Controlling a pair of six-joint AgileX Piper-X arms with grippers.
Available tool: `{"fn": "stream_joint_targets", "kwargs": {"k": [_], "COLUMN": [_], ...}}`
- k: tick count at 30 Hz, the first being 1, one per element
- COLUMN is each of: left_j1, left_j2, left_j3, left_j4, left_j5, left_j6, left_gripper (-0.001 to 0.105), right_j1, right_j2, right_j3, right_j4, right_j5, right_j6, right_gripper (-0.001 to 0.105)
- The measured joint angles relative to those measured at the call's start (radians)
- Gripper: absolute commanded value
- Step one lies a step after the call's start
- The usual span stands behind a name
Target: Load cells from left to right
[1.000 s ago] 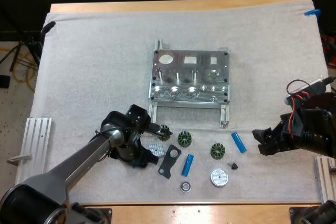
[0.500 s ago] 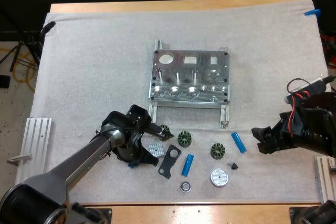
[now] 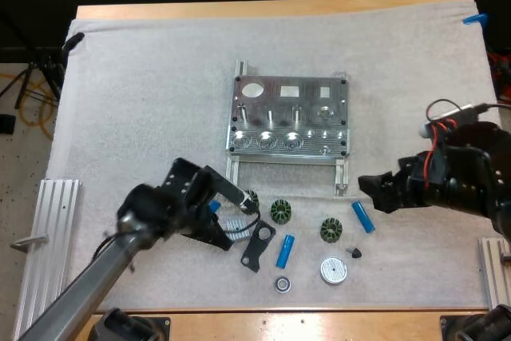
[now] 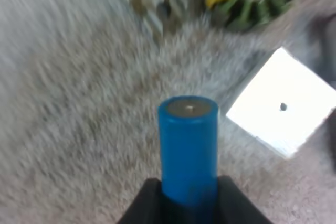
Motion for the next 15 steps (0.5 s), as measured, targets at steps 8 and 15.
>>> {"fn": "stream_joint_targets", "kwargs": {"k": [8, 15], "left_j1": [0.000, 0.000], "left_j2": [-0.277, -0.372], "left_j3": [0.000, -0.001], "left_j4": [-0.001, -0.001], "left_j5": [0.186, 0.341], "left_j6": [0.120, 0.144], "left_gripper": [0.000, 0.000], "right_j1": [0.000, 0.010], "right_j2": [0.079, 0.148], "right_j3": [0.000, 0.000], "right_j4": [-0.064, -0.110], "right_j5": [-0.187, -0.449], "right_j6": [0.022, 0.035], "right_gripper": [0.074, 0.074]}}
